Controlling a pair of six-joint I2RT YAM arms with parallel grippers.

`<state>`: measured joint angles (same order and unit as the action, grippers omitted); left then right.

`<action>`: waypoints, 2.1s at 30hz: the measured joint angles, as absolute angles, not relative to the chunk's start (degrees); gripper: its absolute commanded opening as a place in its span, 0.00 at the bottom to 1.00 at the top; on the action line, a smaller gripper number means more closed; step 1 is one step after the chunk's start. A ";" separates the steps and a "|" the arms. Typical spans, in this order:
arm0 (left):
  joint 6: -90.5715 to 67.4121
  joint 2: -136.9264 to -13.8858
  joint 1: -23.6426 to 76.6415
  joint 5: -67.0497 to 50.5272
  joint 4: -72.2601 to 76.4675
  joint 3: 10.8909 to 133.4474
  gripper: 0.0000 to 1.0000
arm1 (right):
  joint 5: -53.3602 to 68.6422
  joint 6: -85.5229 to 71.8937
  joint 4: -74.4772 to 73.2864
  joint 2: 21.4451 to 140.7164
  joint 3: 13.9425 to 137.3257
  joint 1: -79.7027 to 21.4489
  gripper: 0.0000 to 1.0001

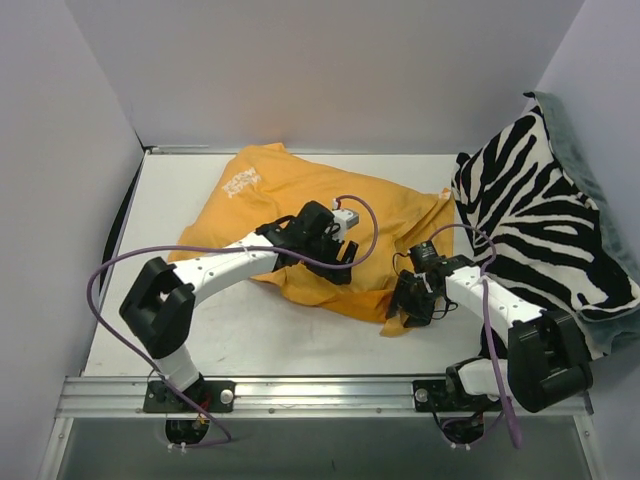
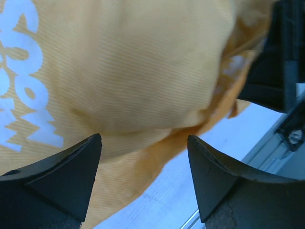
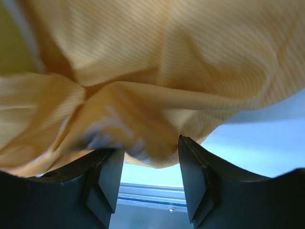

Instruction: Put the pillow into the pillowcase

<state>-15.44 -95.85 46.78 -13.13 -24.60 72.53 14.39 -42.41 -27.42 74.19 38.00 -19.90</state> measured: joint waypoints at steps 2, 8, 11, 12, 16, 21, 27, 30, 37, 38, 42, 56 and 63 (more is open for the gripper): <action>-15.88 -98.63 46.63 -12.05 -24.67 72.84 0.78 | 15.16 -42.54 -27.40 74.19 36.16 -19.90 0.47; -15.86 -100.27 45.69 -11.97 -25.43 66.32 0.60 | 21.43 -42.19 -26.98 72.12 30.09 -19.90 0.10; -13.41 -96.29 45.71 -13.13 -26.79 58.59 0.53 | 24.58 -42.78 -28.80 65.93 26.92 -19.90 0.00; -12.51 -94.43 45.71 -13.19 -28.14 56.47 0.51 | 25.30 -43.13 -29.89 63.11 26.52 -19.90 0.00; -8.86 -87.07 44.97 -13.89 -33.65 52.69 0.71 | 26.65 -44.14 -33.45 52.10 27.86 -19.81 0.24; -8.78 -82.11 44.71 -15.97 -35.53 56.80 0.81 | 20.71 -45.17 -36.47 47.03 36.97 -19.16 0.44; -11.35 -87.55 48.60 -14.35 -30.06 71.90 0.78 | 12.19 -43.42 -35.18 57.28 47.53 -15.62 0.40; -12.95 -94.15 49.91 -13.89 -27.00 77.47 0.77 | 11.11 -42.74 -32.16 65.52 48.42 -13.96 0.37; -16.69 -102.65 50.98 -11.57 -24.86 72.20 0.90 | 14.00 -42.39 -24.73 83.26 48.77 -13.23 0.33; -17.39 -101.69 50.57 -10.96 -24.88 70.50 0.91 | 14.59 -42.33 -23.73 86.08 48.77 -13.19 0.33; -19.70 -94.08 44.64 -7.40 -25.56 66.70 0.94 | 15.97 -42.00 -22.52 94.02 50.17 -13.19 0.33; -17.43 -99.46 16.78 2.76 -22.46 64.66 0.72 | 15.66 -39.46 -23.27 114.56 83.35 -11.27 0.38; -19.22 -87.18 16.84 -2.52 -20.36 50.17 0.81 | 15.00 -37.08 -26.20 117.10 96.66 -8.27 0.69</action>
<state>-19.22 -87.18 16.84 -2.52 -20.36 50.17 15.00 -37.08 -26.20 117.10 96.66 -8.27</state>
